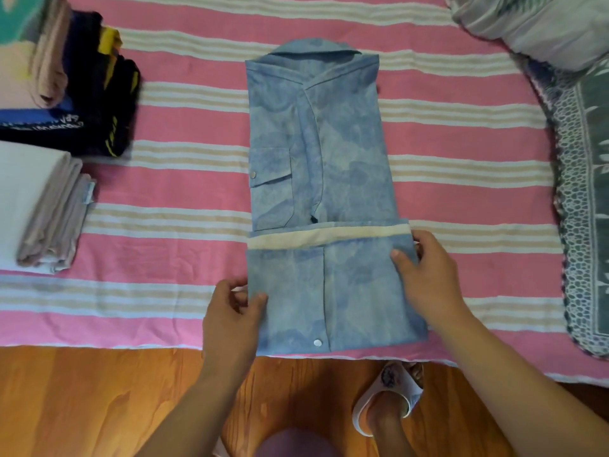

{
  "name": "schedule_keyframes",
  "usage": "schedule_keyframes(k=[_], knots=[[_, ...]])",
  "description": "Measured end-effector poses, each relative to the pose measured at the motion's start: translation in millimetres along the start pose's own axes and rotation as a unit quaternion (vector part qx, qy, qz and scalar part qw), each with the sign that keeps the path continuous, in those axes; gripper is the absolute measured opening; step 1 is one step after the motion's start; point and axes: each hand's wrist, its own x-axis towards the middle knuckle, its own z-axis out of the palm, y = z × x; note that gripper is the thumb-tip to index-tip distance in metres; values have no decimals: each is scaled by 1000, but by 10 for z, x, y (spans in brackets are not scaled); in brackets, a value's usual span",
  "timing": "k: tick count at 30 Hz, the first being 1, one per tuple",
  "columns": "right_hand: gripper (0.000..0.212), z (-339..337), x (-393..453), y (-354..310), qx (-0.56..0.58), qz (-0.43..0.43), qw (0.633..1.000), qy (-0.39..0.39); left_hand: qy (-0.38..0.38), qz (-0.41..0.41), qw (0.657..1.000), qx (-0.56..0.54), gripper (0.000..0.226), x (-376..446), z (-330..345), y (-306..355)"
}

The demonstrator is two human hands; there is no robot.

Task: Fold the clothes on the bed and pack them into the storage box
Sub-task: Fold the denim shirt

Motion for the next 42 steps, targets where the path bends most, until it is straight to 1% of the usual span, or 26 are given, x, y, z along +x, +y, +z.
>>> schedule_keyframes(k=[1, 2, 3, 4, 5, 6, 8, 10, 11, 13, 15, 17, 21, 23, 26, 27, 28, 29, 30, 31, 33, 35, 36, 38, 40, 42], knots=[[35, -4, -16, 20, -15, -26, 1000, 5, 3, 38, 999, 25, 29, 14, -17, 8], [43, -42, -31, 38, -45, -56, 997, 16, 6, 112, 991, 69, 36, 48, -66, -17], [48, -113, -26, 63, -90, -102, 990, 29, -3, 218, 966, 138, 40, 111, -152, -24], [48, -214, -18, 81, -145, -174, 973, 35, -35, 342, 916, 209, 45, 194, -260, -41], [47, -328, -5, 130, -201, -272, 941, 20, -89, 459, 842, 269, 54, 293, -383, -67], [51, -455, 4, 193, -254, -376, 891, -26, -152, 539, 762, 326, 66, 395, -503, -77], [71, -685, 23, 387, -359, -512, 765, -153, -253, 609, 627, 414, 86, 584, -673, -102], [92, -825, 133, 560, -452, -551, 660, -238, -275, 622, 549, 487, 99, 753, -686, -128], [97, -841, 215, 583, -481, -561, 625, -252, -270, 619, 538, 505, 103, 825, -647, -125], [99, -777, 364, 546, -503, -569, 599, -255, -258, 612, 558, 498, 105, 956, -497, -98], [98, -637, 505, 457, -488, -563, 621, -243, -253, 610, 574, 484, 103, 1046, -365, -87], [90, -531, 637, 358, -471, -555, 644, -236, -252, 610, 570, 490, 98, 1077, -315, -127], [86, -443, 746, 369, -465, -540, 652, -259, -227, 611, 597, 468, 78, 1133, -280, -95], [82, -407, 748, 353, -474, -508, 664, -274, -243, 591, 610, 468, 73, 1116, -289, -42], [57, -513, 598, 359, -383, -503, 713, -304, -284, 597, 611, 435, 65, 963, -400, 16], [52, -595, 518, 332, -339, -493, 744, -297, -316, 583, 634, 397, 61, 870, -446, 32], [50, -657, 407, 317, -315, -467, 775, -286, -372, 536, 676, 343, 55, 737, -483, 106], [47, -697, 281, 305, -287, -438, 810, -264, -419, 434, 755, 257, 44, 559, -508, 233], [42, -703, 213, 299, -265, -406, 841, -240, -438, 289, 836, 159, 25, 399, -487, 375], [36, -641, 172, 249, -227, -348, 875, -250, -398, 184, 895, 85, 8, 311, -441, 443], [31, -424, 247, 123, -128, -220, 941, -221, -292, 43, 955, -21, 37, 310, -360, 506], [47, -188, 382, 5, -15, -127, 981, -147, -196, -11, 980, -41, 58, 451, -290, 592], [45, -96, 406, -22, 14, -94, 988, -120, -166, -15, 985, -50, 65, 523, -206, 680], [28, 13, 387, -60, 77, -40, 988, -124, -125, -15, 989, -74, 70, 603, -116, 724], [16, -14, 324, -22, 118, -24, 980, -158, -155, -10, 982, -109, 64, 570, -94, 671], [26, -75, 224, 47, 161, -18, 970, -182, -214, 46, 974, -63, 44, 473, -173, 548]])
